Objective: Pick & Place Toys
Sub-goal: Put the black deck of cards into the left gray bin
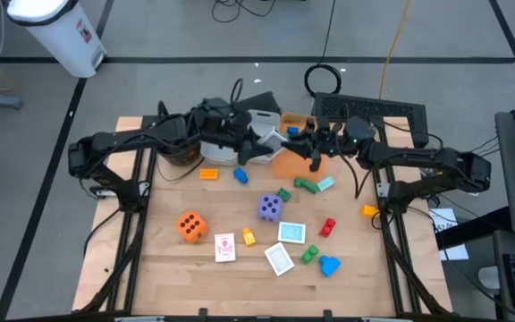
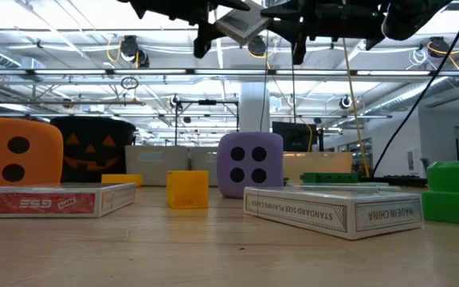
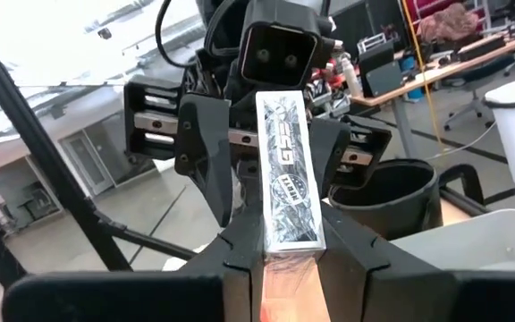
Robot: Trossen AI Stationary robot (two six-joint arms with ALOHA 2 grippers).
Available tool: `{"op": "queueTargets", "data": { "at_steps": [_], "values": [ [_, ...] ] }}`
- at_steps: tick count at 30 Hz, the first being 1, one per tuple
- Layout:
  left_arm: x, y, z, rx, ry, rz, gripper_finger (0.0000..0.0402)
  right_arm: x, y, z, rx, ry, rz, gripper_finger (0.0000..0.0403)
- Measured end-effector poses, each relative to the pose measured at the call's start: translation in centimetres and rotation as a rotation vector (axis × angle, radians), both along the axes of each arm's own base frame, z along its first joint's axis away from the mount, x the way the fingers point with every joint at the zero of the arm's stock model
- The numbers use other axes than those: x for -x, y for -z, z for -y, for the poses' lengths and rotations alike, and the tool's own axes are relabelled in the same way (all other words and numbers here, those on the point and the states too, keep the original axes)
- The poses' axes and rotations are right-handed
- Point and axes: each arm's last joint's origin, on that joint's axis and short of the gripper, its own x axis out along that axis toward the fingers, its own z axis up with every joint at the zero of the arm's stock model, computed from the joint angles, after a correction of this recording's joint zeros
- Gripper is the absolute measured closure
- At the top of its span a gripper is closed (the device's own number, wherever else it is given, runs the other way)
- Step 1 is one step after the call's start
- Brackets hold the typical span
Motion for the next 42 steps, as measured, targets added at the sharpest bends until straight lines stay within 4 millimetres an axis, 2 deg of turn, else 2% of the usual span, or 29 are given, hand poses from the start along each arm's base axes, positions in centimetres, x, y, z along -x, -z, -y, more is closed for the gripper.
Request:
{"op": "queueTargets", "data": {
  "at_steps": [7, 20, 27, 32, 42],
  "values": [
    [-0.1, -0.5, -0.3, -0.023, -0.032, 0.049, 0.0188, 0.2, -0.2, 0.6, -0.002, 0.026, 0.015, 0.0341],
    [-0.3, -0.6, -0.7, -0.001, -0.094, 0.077, 0.0213, 0.4, -0.6, 0.8, 0.009, 0.064, 0.065, 0.0341],
    [-0.7, -0.2, -0.8, 0.021, -0.096, 0.076, 0.0197, 0.6, -1.2, 0.9, 0.025, 0.101, 0.124, 0.0341],
    [-0.7, -0.6, -0.9, -0.035, -0.112, 0.116, 0.0191, 0.6, -1.2, 0.9, 0.025, 0.105, 0.127, 0.0341],
    [-0.5, -1.4, -1.7, -0.055, -0.104, 0.191, 0.0236, 0.6, -1.3, 1.0, 0.028, 0.112, 0.140, 0.0341]
  ]
}}
